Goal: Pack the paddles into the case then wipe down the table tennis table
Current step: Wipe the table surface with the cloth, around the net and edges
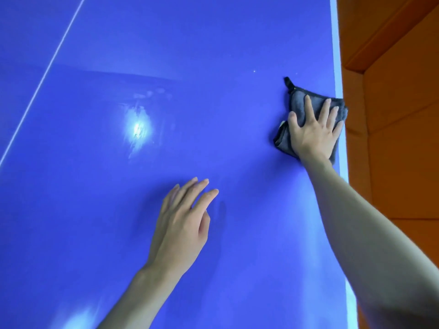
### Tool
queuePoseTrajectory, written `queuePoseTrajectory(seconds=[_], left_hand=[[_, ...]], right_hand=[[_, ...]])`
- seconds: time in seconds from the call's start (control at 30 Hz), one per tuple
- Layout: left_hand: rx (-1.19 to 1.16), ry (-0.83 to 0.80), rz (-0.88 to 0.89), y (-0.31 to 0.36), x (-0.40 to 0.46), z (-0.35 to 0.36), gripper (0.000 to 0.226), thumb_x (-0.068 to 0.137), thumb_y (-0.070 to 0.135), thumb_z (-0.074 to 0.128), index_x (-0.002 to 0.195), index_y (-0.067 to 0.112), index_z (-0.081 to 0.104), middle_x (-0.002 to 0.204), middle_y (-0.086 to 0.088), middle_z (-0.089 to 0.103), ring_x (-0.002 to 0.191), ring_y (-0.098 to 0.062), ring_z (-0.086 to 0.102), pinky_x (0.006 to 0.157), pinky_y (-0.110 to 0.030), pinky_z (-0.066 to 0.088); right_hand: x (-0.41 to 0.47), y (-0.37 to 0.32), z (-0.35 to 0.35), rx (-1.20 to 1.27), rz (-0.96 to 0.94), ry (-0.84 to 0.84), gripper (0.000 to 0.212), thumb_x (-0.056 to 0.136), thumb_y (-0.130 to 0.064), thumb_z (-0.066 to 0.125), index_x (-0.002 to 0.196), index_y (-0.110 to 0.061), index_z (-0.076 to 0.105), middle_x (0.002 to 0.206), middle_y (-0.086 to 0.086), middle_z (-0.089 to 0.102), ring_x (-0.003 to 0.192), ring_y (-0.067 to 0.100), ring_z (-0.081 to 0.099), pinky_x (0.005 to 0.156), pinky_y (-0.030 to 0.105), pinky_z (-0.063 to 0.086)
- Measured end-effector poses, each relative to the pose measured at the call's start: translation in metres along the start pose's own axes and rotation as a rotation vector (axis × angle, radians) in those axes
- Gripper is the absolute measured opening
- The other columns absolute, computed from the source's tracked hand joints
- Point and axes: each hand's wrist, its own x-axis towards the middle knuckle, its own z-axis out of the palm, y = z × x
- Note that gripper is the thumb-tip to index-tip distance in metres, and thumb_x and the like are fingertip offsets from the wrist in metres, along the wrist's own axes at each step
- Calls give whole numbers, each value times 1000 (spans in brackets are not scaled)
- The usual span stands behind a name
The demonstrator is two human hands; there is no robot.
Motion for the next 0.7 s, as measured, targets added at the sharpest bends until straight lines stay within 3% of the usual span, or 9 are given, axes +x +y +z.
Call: queuePoseTrajectory(seconds=[0.33,0.7], left_hand=[[-10,23,19,5,-13,-5,46,90,-3,62,132,16,67,144,-2,59,140,-26,50,115,-53,41],[-23,7,55,59,-107,-4,44,92,-2,62,131,18,67,142,-1,60,139,-25,51,110,-52,45]], right_hand=[[-1,22,-11,20,-72,-79,60,107,-49,30,165,-41,19,176,6,4,162,28,1,130,51,-2],[-191,98,-15,0,-42,-19,66,99,-54,26,164,-42,27,175,5,15,161,28,11,130,51,5]])
